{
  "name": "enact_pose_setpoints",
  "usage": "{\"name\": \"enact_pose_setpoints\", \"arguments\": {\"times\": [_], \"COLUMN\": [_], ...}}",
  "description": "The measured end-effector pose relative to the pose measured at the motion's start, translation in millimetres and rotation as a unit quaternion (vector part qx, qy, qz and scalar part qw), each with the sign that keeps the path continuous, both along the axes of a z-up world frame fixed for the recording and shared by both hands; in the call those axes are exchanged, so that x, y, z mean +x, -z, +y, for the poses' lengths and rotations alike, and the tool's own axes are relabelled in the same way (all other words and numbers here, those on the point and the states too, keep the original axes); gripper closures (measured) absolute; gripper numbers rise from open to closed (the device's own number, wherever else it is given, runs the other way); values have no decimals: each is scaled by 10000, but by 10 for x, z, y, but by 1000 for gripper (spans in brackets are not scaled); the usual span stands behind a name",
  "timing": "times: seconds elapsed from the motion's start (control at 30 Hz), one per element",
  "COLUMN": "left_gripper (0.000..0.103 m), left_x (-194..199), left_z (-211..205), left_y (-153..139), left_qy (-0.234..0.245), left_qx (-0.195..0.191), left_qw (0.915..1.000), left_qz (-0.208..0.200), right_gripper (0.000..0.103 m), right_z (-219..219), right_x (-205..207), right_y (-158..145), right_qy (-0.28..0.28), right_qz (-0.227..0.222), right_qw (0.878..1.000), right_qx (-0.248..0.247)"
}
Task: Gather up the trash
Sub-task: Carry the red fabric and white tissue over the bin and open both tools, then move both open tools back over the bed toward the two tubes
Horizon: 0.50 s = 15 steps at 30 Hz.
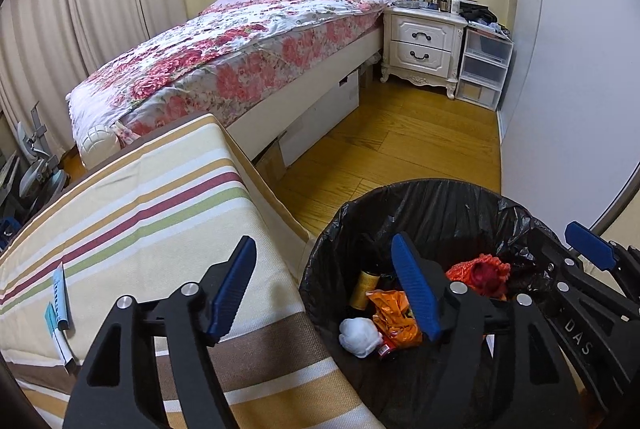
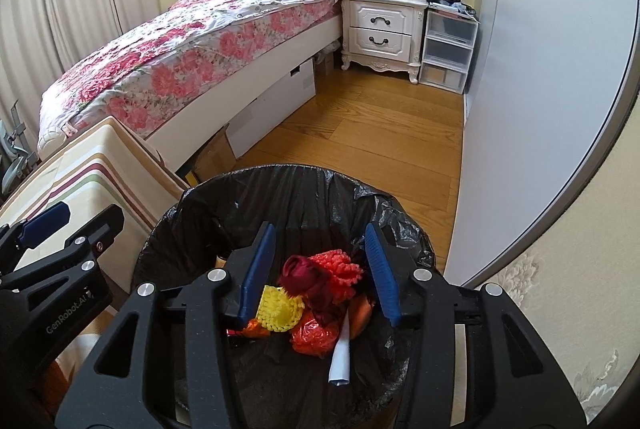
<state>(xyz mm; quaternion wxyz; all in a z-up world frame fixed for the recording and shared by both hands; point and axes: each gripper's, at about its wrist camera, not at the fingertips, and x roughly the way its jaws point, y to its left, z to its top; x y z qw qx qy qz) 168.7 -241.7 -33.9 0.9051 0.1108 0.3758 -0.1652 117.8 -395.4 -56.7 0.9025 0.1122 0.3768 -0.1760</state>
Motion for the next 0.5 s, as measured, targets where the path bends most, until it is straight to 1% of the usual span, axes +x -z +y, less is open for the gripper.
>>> {"name": "enact_pose_setpoints", "arguments": {"times": [0.27, 0.5], "left_gripper": [32, 32], "left_x": [-62, -132], "left_z": [74, 288], "left_y": [-51, -116], "left_qy": [-47, -239], "left_qx": [9, -40], "left_qw": [10000, 9997], "left_qz": [-36, -61], "right_gripper": [52, 49], "right_z": [74, 247], "right_x": [-43, -84], "right_y": [-34, -105], "right_qy": [-51, -189], "right_qz": [-6, -57], "right_qw": [10000, 9998], "right_qx": [-43, -77]}}
